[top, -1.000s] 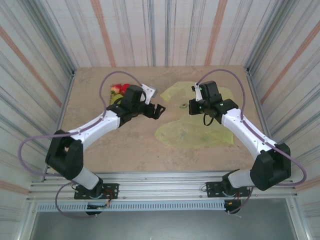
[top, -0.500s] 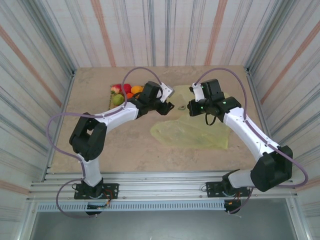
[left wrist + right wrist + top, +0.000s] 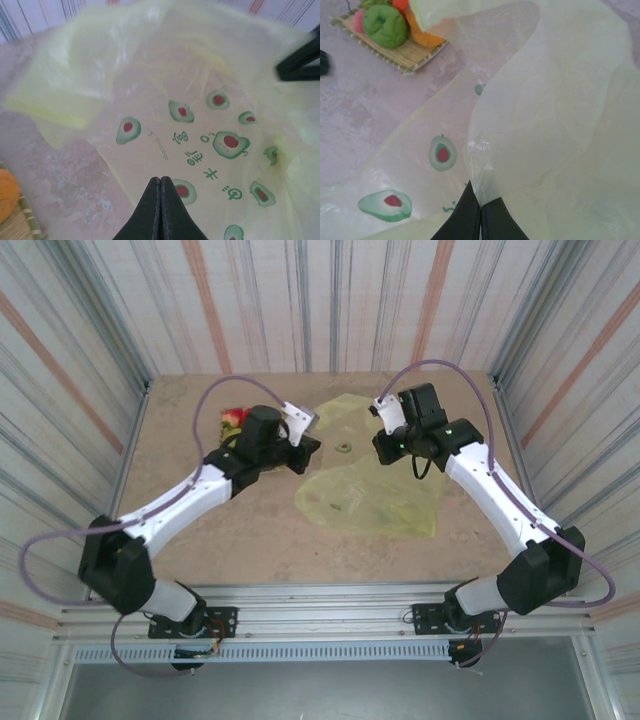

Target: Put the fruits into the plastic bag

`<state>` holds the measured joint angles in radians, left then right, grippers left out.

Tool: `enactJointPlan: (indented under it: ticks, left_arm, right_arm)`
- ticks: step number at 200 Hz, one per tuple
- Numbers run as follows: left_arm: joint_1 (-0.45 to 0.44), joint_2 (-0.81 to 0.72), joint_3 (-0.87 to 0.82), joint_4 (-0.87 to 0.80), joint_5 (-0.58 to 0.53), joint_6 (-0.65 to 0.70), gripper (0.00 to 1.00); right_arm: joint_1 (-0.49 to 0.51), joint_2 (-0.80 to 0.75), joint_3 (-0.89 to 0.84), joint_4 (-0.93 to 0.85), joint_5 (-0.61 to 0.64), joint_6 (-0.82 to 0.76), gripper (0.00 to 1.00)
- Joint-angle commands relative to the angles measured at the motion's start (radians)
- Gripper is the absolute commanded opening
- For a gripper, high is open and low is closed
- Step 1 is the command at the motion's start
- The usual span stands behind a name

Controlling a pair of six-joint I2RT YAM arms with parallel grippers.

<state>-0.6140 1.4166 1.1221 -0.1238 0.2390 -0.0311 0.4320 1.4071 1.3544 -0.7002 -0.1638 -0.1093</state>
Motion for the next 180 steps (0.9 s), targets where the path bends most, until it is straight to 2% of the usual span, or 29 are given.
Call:
enactJointPlan:
  ticks: [1, 6, 11, 31, 54, 67, 96, 106, 121, 145, 161, 175, 180]
  left_arm:
    - [0.003, -0.086, -0.051, -0.049, -0.056, 0.029, 0.39]
    - [0.005, -0.099, -0.062, -0.054, -0.078, 0.044, 0.55]
    - [0.005, -0.11, -0.069, -0.059, -0.102, 0.057, 0.65]
    - [0.008, -0.121, -0.086, -0.056, -0.177, 0.123, 0.86]
    - [0.014, -0.066, -0.043, -0.062, -0.193, 0.209, 0.97]
    - [0.02, -0.015, 0.003, -0.082, -0.21, 0.255, 0.98]
    - [0.042, 0.103, 0.087, -0.088, -0.132, 0.299, 0.98]
    - [0.046, 0.143, 0.114, -0.087, -0.104, 0.301, 0.94]
    - [0.047, 0.195, 0.157, -0.103, -0.061, 0.292, 0.82]
    - [0.058, 0.23, 0.206, -0.156, -0.004, 0.235, 0.51]
    - [0.074, 0.204, 0.194, -0.167, 0.082, 0.182, 0.33]
    - [0.085, 0.163, 0.174, -0.166, 0.148, 0.111, 0.1]
    - [0.086, 0.145, 0.166, -0.161, 0.167, 0.08, 0.05]
  right_arm:
    - [0.004, -0.001, 0.045, -0.034, -0.045, -0.069, 0.0]
    - [0.004, -0.002, 0.046, -0.035, -0.054, -0.072, 0.0]
    - [0.004, -0.004, 0.047, -0.035, -0.064, -0.075, 0.0]
    - [0.004, -0.007, 0.046, -0.035, -0.102, -0.091, 0.0]
    - [0.001, -0.012, 0.047, -0.033, -0.123, -0.102, 0.0]
    - [-0.001, -0.017, 0.047, -0.033, -0.129, -0.106, 0.0]
    - [-0.007, -0.032, 0.04, -0.037, -0.144, -0.107, 0.0]
    - [-0.009, -0.04, 0.034, -0.038, -0.14, -0.109, 0.0]
    - [-0.016, -0.051, 0.025, -0.036, -0.131, -0.109, 0.0]
    - [-0.021, -0.062, 0.025, -0.025, -0.071, -0.101, 0.0]
    - [-0.021, -0.061, 0.028, 0.0, -0.009, -0.079, 0.0]
    - [-0.018, -0.046, 0.03, 0.036, 0.064, -0.038, 0.0]
    - [-0.016, -0.036, 0.03, 0.052, 0.095, -0.018, 0.0]
